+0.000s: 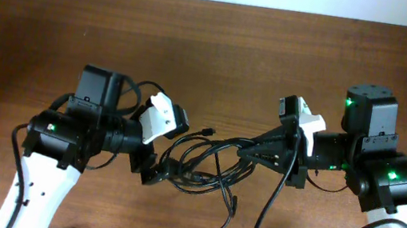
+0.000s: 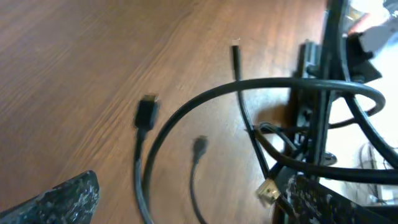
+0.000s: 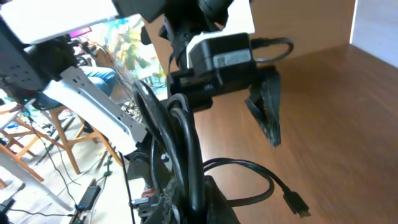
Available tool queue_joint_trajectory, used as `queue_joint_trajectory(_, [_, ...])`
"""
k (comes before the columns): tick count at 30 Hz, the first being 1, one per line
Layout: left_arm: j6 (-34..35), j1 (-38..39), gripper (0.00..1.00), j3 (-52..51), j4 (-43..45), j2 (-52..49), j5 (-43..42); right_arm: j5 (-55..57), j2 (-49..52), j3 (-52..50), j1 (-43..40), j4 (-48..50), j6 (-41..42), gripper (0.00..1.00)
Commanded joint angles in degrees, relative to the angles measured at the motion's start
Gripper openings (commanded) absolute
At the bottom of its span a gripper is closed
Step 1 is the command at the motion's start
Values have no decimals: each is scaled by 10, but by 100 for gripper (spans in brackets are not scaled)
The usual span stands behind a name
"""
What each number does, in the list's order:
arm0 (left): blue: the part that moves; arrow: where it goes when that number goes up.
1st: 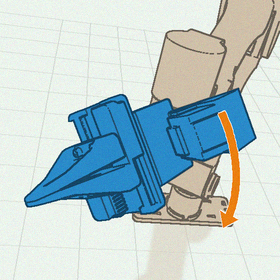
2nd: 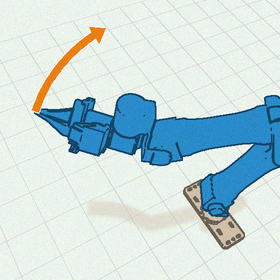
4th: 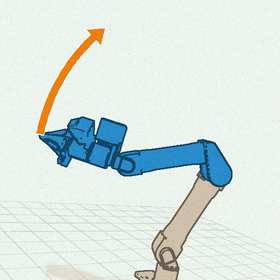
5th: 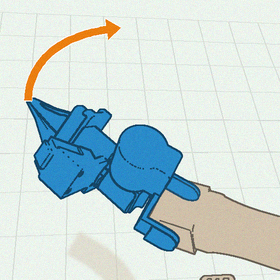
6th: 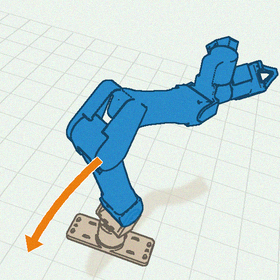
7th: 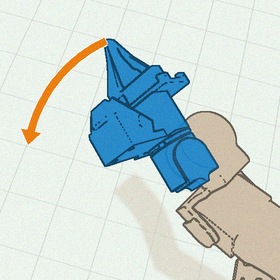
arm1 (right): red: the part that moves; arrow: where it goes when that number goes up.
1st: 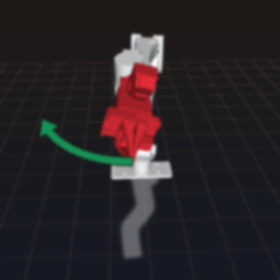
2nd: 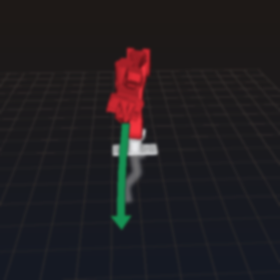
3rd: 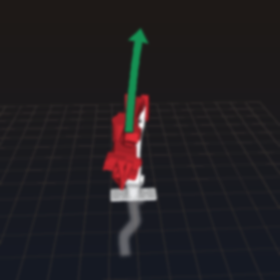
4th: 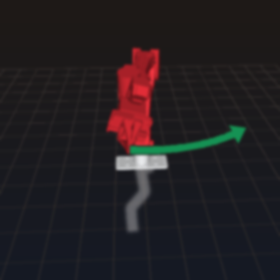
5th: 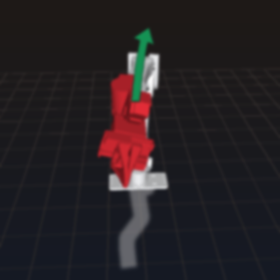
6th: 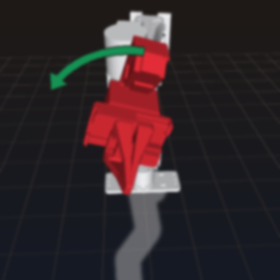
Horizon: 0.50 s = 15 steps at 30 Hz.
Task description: Untangle cables
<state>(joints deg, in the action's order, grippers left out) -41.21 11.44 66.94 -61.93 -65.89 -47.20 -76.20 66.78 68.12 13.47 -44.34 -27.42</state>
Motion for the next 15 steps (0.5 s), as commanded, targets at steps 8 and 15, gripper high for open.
queue_joint_trajectory(8, [-24,58,69,-1,76,6,-19,-94,-13,4,0,17,-4,4])
queue_joint_trajectory(15, [-24,58,56,-1,88,-20,-45,-113,-13,4,0,17,-4,4])
